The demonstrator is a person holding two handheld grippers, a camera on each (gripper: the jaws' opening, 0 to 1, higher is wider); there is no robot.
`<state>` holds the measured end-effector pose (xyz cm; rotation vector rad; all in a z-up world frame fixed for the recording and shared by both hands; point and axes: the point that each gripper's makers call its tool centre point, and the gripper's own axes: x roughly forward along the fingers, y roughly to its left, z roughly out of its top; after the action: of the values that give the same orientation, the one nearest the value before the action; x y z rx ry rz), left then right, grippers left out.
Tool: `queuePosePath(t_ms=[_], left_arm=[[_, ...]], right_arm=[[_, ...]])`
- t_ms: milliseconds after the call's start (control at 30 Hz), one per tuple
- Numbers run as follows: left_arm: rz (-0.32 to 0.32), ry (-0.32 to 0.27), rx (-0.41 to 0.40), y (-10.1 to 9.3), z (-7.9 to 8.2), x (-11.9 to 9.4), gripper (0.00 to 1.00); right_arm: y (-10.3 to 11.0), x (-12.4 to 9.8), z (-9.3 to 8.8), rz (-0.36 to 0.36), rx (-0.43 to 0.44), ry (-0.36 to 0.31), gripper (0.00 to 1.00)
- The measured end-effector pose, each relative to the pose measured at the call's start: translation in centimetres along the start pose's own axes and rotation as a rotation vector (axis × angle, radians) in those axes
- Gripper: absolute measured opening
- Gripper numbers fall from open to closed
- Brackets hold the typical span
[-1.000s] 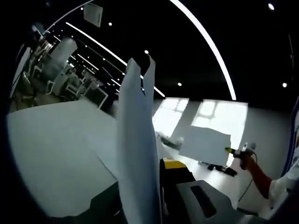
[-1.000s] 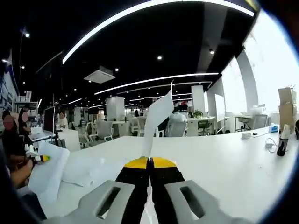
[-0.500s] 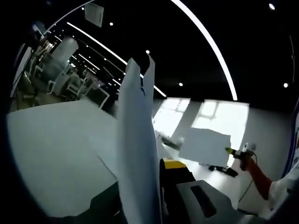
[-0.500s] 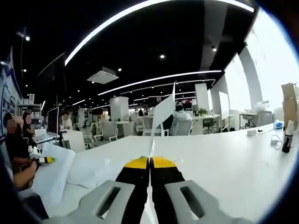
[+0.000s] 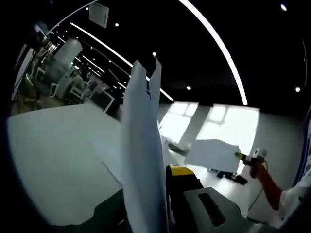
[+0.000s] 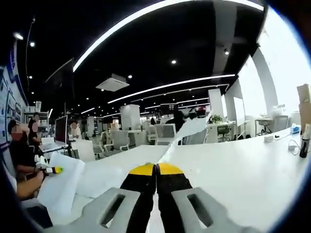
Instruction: Organize the stack of printing papers by aligning and flattening the scattered papers on the table
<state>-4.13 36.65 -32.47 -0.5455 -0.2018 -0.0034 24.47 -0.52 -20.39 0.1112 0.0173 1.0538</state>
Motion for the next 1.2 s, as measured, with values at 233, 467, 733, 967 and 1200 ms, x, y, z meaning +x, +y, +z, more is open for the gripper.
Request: queuePosePath(t_ms=[233,467,733,967,1200], left_arm=[[-0.001,-0.003,-0.001,0.1,0.2,0.0,0.06],[-0.008,-0.012,-0.014,0.1,0.3,-0.1,0.06],[-0.019,-0.030,-0.030,-0.1,0.6,-0.2,0.06],[-0.020,-0.043,-0.035,-0.2,0.8,-0.3,0.06],[-0.029,-0.040,-0.048,-0.7,0.5,-0.3,0.06]], right_arm=[[1.1,0.5,0.5,0.025,0.013,-0.025,0.00],[2.3,1.4,1.3,0.053,0.010,-0.039,0.00],[3.9,1.9,2.5,0.083,0.008,-0.081,0.00],[5.1,2.4,2.7,0.101,-0.007,-0.091,0.00],[6.0,2.7,3.1,0.124,0.007,-0.109,0.00]])
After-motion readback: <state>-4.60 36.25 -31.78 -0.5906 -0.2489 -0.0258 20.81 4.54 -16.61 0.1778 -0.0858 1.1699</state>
